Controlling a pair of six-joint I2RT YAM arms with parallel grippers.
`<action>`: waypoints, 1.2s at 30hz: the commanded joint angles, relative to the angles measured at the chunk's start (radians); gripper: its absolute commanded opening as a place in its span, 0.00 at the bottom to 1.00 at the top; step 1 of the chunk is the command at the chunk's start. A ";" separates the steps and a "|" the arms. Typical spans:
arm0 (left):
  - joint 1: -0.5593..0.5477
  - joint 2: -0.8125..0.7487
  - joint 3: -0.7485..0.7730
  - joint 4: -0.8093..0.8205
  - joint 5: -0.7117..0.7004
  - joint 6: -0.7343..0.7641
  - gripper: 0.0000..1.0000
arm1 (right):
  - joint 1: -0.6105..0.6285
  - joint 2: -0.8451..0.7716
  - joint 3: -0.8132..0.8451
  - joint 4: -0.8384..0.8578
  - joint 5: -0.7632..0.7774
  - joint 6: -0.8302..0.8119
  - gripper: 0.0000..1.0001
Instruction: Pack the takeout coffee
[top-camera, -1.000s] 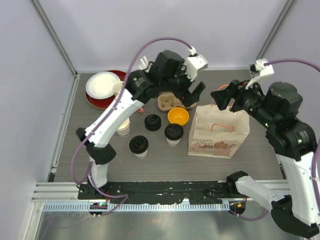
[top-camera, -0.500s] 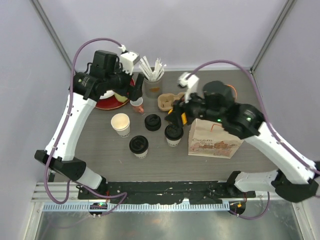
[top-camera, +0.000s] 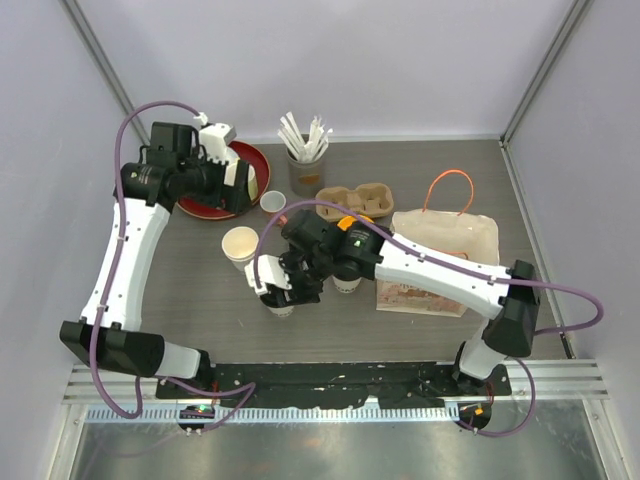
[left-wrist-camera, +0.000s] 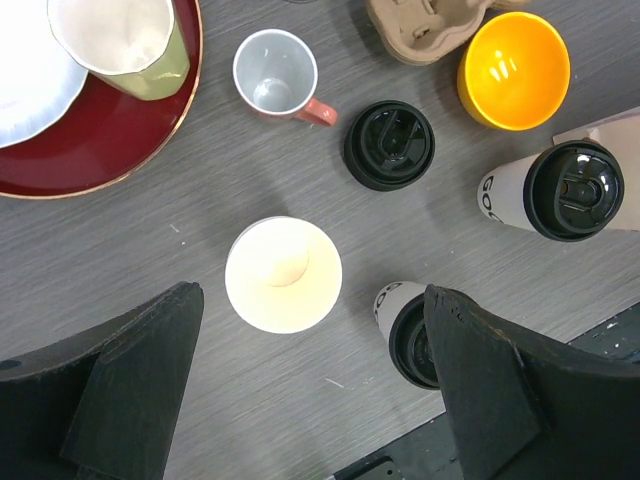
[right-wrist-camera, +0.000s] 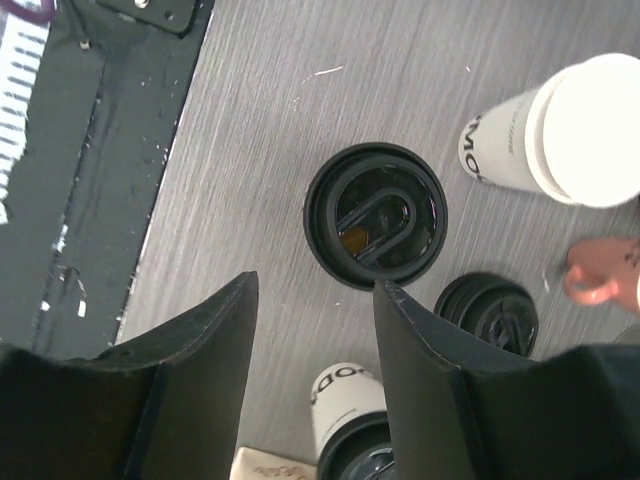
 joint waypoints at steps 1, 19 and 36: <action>0.016 -0.045 -0.012 0.039 0.047 0.025 0.96 | -0.003 0.066 0.071 -0.059 -0.099 -0.311 0.57; 0.028 -0.036 -0.024 0.037 0.079 0.042 0.95 | -0.004 0.221 0.157 -0.165 -0.035 -0.434 0.43; 0.033 -0.031 -0.007 0.034 0.108 0.052 0.94 | -0.004 0.261 0.171 -0.158 -0.017 -0.401 0.22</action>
